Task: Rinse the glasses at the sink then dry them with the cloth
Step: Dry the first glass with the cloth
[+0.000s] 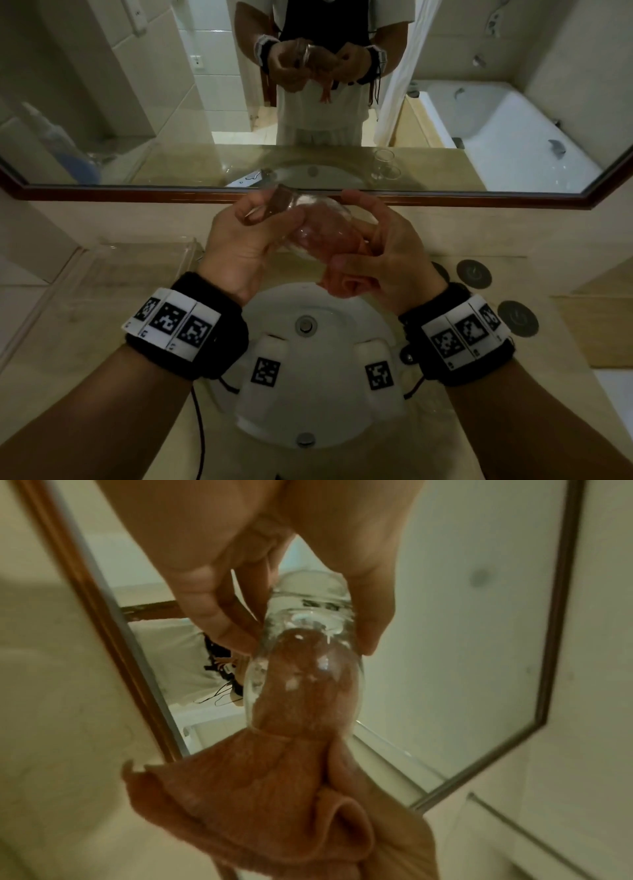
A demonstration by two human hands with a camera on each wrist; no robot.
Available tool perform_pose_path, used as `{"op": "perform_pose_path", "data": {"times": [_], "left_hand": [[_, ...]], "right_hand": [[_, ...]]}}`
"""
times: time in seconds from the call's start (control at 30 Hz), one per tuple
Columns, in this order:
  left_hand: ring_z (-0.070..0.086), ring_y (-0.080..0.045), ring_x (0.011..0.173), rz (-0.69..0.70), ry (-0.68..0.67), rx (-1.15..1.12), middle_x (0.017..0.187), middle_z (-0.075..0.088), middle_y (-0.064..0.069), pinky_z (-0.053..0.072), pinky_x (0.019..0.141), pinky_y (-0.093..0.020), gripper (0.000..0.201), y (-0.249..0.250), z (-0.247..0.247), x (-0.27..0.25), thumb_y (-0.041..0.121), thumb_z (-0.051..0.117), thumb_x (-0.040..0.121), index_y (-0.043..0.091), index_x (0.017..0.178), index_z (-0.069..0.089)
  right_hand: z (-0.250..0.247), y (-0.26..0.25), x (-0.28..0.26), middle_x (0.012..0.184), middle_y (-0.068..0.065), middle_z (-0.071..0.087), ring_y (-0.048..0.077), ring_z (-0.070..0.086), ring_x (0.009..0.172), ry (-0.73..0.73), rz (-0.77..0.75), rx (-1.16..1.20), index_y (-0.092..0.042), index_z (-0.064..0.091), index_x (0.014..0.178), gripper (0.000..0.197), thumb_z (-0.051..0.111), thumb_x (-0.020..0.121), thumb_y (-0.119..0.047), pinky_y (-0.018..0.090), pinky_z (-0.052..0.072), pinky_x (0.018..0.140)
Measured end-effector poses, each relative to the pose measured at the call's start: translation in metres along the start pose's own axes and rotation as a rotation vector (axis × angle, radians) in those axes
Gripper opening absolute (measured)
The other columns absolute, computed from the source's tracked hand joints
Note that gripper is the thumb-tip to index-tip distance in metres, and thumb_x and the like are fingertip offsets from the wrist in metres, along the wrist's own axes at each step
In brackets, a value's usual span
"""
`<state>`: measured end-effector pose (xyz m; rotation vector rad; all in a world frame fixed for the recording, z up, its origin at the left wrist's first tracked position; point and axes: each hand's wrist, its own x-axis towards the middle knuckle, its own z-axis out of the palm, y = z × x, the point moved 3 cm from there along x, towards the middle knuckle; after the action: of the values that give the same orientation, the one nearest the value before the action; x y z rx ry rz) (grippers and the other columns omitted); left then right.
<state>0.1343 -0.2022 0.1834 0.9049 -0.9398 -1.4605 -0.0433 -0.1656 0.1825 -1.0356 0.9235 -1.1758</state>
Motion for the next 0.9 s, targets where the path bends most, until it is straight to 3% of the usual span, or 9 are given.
{"op": "perform_pose_path", "data": {"times": [0.07, 0.17, 0.3, 0.4, 0.5, 0.63, 0.73, 0.83, 0.9], "left_hand": [[0.07, -0.013, 0.067, -0.06, 0.005, -0.128, 0.083, 0.074, -0.006, 0.055, 0.059, -0.021, 0.04, -0.004, 0.0, 0.0, 0.008, 0.081, 0.068, 0.001, 0.106, 0.068], [0.068, -0.017, 0.09, -0.132, -0.058, -0.152, 0.106, 0.071, -0.008, 0.055, 0.076, -0.027, 0.058, -0.009, 0.006, -0.005, 0.035, 0.087, 0.069, 0.007, 0.116, 0.066], [0.063, -0.031, 0.102, -0.235, -0.122, -0.168, 0.12, 0.063, -0.021, 0.049, 0.091, -0.046, 0.085, -0.013, 0.016, -0.012, 0.062, 0.063, 0.082, 0.0, 0.139, 0.051], [0.067, -0.033, 0.093, -0.265, -0.132, -0.184, 0.121, 0.061, -0.025, 0.056, 0.076, -0.042, 0.076, -0.012, 0.016, -0.012, 0.048, 0.066, 0.087, 0.001, 0.143, 0.046], [0.07, -0.03, 0.083, -0.198, -0.093, -0.114, 0.109, 0.068, -0.022, 0.057, 0.064, -0.037, 0.066, -0.01, 0.011, -0.008, 0.026, 0.073, 0.081, -0.003, 0.136, 0.051], [0.069, -0.031, 0.091, -0.004, -0.088, 0.056, 0.108, 0.069, -0.021, 0.057, 0.075, -0.039, 0.05, -0.001, 0.001, 0.002, 0.008, 0.076, 0.081, -0.007, 0.125, 0.057], [0.068, -0.032, 0.097, 0.08, -0.048, 0.124, 0.106, 0.071, -0.015, 0.055, 0.084, -0.045, 0.053, 0.004, -0.01, 0.004, 0.005, 0.084, 0.073, -0.003, 0.122, 0.063], [0.069, -0.024, 0.089, 0.143, -0.032, 0.281, 0.099, 0.073, -0.01, 0.054, 0.077, -0.035, 0.054, 0.006, -0.014, 0.001, 0.0, 0.086, 0.066, -0.001, 0.116, 0.067], [0.072, -0.014, 0.087, 0.192, -0.027, 0.393, 0.093, 0.077, 0.003, 0.055, 0.075, -0.024, 0.049, 0.008, -0.015, -0.001, -0.005, 0.086, 0.065, 0.011, 0.109, 0.071]], "right_hand": [[-0.002, -0.002, 0.002, 0.095, 0.007, 0.076, 0.028, 0.073, 0.079, 0.042, -0.006, 0.032, -0.012, 0.039, 0.142, 0.087, 0.07, 0.064, 0.011, 0.055, 0.062, 0.065], [0.003, -0.004, 0.003, 0.092, 0.006, 0.077, 0.024, 0.074, 0.081, 0.079, -0.037, 0.04, -0.011, 0.042, 0.141, 0.085, 0.07, 0.063, 0.009, 0.04, 0.062, 0.069], [0.017, -0.001, 0.003, 0.099, 0.012, 0.073, 0.033, 0.069, 0.087, 0.037, -0.052, 0.058, -0.012, 0.042, 0.141, 0.084, 0.069, 0.065, 0.01, 0.053, 0.056, 0.08], [0.026, 0.007, 0.003, 0.106, 0.01, 0.073, 0.035, 0.069, 0.096, 0.021, -0.033, 0.051, -0.014, 0.045, 0.138, 0.079, 0.07, 0.067, 0.007, 0.05, 0.057, 0.083], [0.026, 0.01, 0.002, 0.104, 0.016, 0.071, 0.032, 0.07, 0.089, -0.011, 0.017, 0.107, -0.013, 0.049, 0.135, 0.073, 0.067, 0.068, 0.008, 0.041, 0.061, 0.069], [0.011, 0.009, 0.002, 0.106, 0.029, 0.068, 0.039, 0.069, 0.079, -0.047, 0.137, 0.096, -0.005, 0.047, 0.137, 0.073, 0.055, 0.07, 0.023, 0.052, 0.058, 0.058], [-0.006, 0.006, 0.006, 0.104, 0.024, 0.073, 0.039, 0.072, 0.083, 0.071, 0.197, 0.026, 0.001, 0.048, 0.134, 0.065, 0.046, 0.076, 0.032, 0.06, 0.058, 0.073], [-0.017, -0.005, 0.007, 0.09, 0.01, 0.074, 0.014, 0.074, 0.068, 0.208, 0.191, -0.04, 0.005, 0.058, 0.125, 0.055, 0.043, 0.079, 0.031, 0.029, 0.061, 0.059], [-0.02, -0.018, 0.006, 0.082, 0.006, 0.075, 0.01, 0.073, 0.066, 0.287, 0.101, -0.016, 0.007, 0.06, 0.117, 0.05, 0.041, 0.079, 0.032, 0.022, 0.057, 0.054]]}}
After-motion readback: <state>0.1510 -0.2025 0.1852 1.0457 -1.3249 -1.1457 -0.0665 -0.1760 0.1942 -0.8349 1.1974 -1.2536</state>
